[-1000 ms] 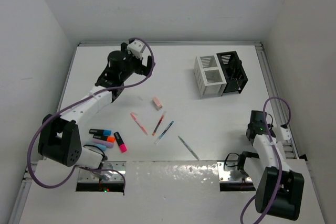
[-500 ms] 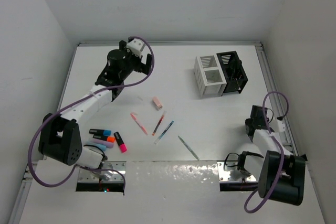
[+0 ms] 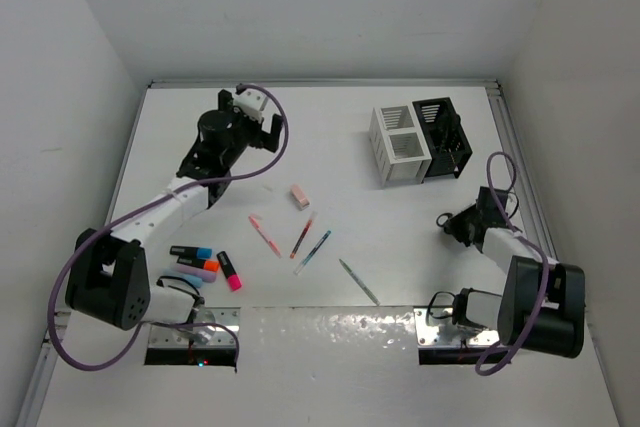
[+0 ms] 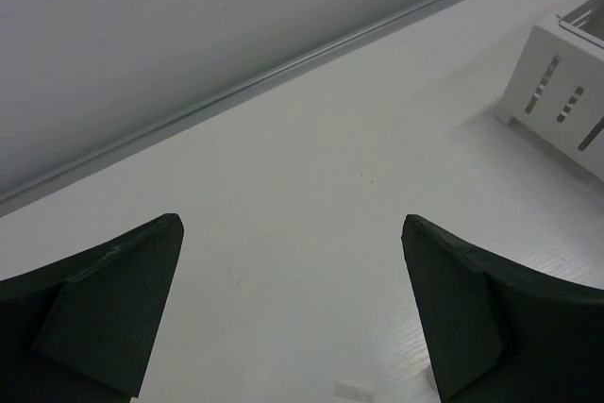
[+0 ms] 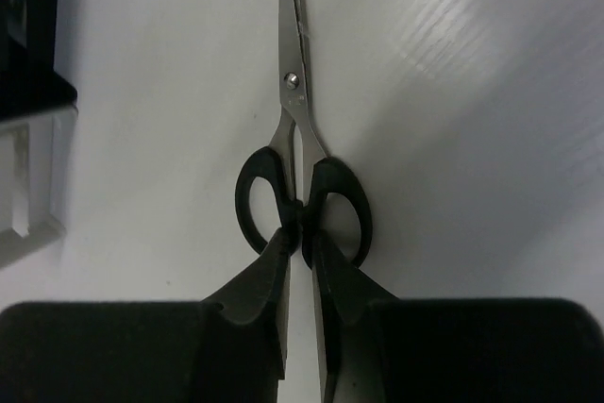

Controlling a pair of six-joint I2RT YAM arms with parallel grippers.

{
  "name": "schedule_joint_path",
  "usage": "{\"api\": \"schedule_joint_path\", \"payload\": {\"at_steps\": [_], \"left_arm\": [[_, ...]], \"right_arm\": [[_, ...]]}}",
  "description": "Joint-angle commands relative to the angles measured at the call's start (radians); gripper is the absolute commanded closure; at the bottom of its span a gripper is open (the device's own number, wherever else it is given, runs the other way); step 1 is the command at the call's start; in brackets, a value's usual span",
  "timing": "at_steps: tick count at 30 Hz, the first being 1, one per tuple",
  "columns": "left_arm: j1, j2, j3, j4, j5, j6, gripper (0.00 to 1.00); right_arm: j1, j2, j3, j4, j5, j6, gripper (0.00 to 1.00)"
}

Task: Sort the stationery into containers
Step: Move the scissors to the corner of the board, then pick up the scissors from the corner of the board.

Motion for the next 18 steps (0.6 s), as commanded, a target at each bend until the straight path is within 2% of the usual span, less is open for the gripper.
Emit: {"api": "schedule_joint_path", "payload": {"at_steps": [1, 6, 7, 8, 12, 18], "left_arm": [[0.024, -0.059, -0.040, 0.093, -0.019, 0.001, 0.00], [0.059, -0.073, -0.094, 0.134, -0.003, -0.018, 0.00], [0.064, -0.071, -0.097, 0.145, 0.007, -0.025, 0.00], [0.068, -0.073, -0.103, 0.153, 0.010, -0.027, 0.00], [0.079, -0.073, -0.118, 0.185, 0.024, -0.042, 0.00], [0.082, -0.077, -0.126, 0.213, 0.016, -0.038, 0.00]], "right_arm": [[0.009, 0.022, 0.047, -0.155, -0.117, -0.143, 0.87], [0.009, 0.026, 0.137, -0.259, -0.125, -0.200, 0.76], [0.009, 0.022, 0.150, -0.292, -0.096, -0.196, 0.74], [0.010, 0.022, 0.159, -0.308, -0.076, -0.185, 0.68], [0.020, 0.028, 0.173, -0.351, -0.016, -0.160, 0.62], [0.047, 0.083, 0.162, -0.330, 0.019, -0.188, 0.63]]}}
